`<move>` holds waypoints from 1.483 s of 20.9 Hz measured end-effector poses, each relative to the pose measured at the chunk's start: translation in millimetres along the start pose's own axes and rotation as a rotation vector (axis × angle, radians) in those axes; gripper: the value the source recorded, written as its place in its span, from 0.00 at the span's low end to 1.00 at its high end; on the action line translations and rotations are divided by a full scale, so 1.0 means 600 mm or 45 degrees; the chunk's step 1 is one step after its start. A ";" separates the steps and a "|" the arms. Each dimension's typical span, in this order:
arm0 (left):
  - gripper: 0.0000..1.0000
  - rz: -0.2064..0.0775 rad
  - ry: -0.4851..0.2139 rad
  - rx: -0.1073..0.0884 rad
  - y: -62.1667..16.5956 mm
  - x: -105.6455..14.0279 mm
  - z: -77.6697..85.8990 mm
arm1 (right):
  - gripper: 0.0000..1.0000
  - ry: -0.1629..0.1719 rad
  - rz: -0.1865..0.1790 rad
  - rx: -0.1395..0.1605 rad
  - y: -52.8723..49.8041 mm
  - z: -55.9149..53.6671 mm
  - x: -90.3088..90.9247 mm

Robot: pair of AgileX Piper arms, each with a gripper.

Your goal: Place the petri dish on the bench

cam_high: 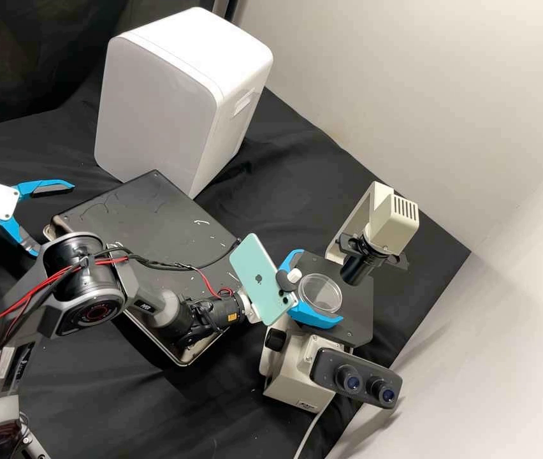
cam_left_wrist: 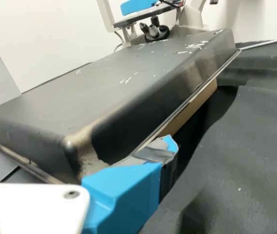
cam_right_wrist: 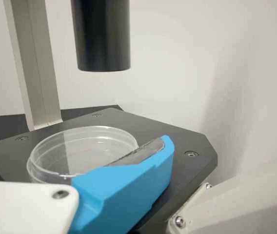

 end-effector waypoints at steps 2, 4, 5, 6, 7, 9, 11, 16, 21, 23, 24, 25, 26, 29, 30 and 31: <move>1.00 0.000 0.000 0.000 0.000 0.000 0.000 | 1.00 0.000 0.000 0.000 0.000 0.000 0.000; 1.00 0.000 0.000 0.000 0.000 0.000 0.000 | 1.00 0.000 0.000 0.000 0.000 0.000 0.000; 1.00 0.000 0.000 0.000 0.000 0.000 0.000 | 1.00 0.000 0.000 0.000 0.000 0.000 0.000; 1.00 0.000 0.000 0.000 0.000 0.000 0.000 | 1.00 0.001 -0.002 -0.003 -0.001 -0.001 0.000; 1.00 0.000 0.000 0.000 0.000 0.000 0.000 | 1.00 0.001 -0.002 -0.003 -0.001 -0.001 0.000; 1.00 0.000 0.000 0.000 0.000 0.000 0.000 | 1.00 0.003 -0.007 -0.003 -0.003 -0.002 0.000; 1.00 0.000 0.000 0.000 0.000 0.000 0.000 | 0.00 0.000 -0.008 0.000 -0.004 -0.002 0.000; 1.00 0.000 0.002 -0.001 0.000 0.000 0.000 | 0.00 -0.015 -0.022 0.001 -0.012 0.005 0.002; 1.00 0.000 0.007 -0.003 0.000 0.000 -0.001 | 0.00 -0.015 -0.022 0.001 -0.012 0.005 0.002; 1.00 0.000 0.007 -0.003 0.000 0.000 -0.001 | 0.00 -0.015 -0.022 0.001 -0.012 0.005 0.002; 1.00 0.000 0.007 -0.003 0.000 0.000 -0.001 | 0.00 -0.015 -0.022 0.001 -0.012 0.005 0.002; 1.00 0.000 0.007 -0.003 0.000 0.000 -0.001 | 0.00 -0.015 -0.022 0.001 -0.012 0.005 0.002; 1.00 -0.002 0.007 -0.003 -0.001 0.000 -0.001 | 0.00 -0.015 -0.022 0.001 -0.012 0.005 0.002; 1.00 -0.002 0.007 -0.003 0.000 0.002 -0.001 | 0.00 -0.015 -0.022 0.001 -0.012 0.005 0.002; 1.00 -0.002 0.007 -0.003 0.000 0.002 -0.001 | 0.00 -0.015 -0.022 0.001 -0.012 0.005 0.002; 1.00 -0.003 0.007 -0.003 -0.001 0.002 -0.001 | 0.00 -0.015 -0.022 0.001 -0.012 0.005 0.002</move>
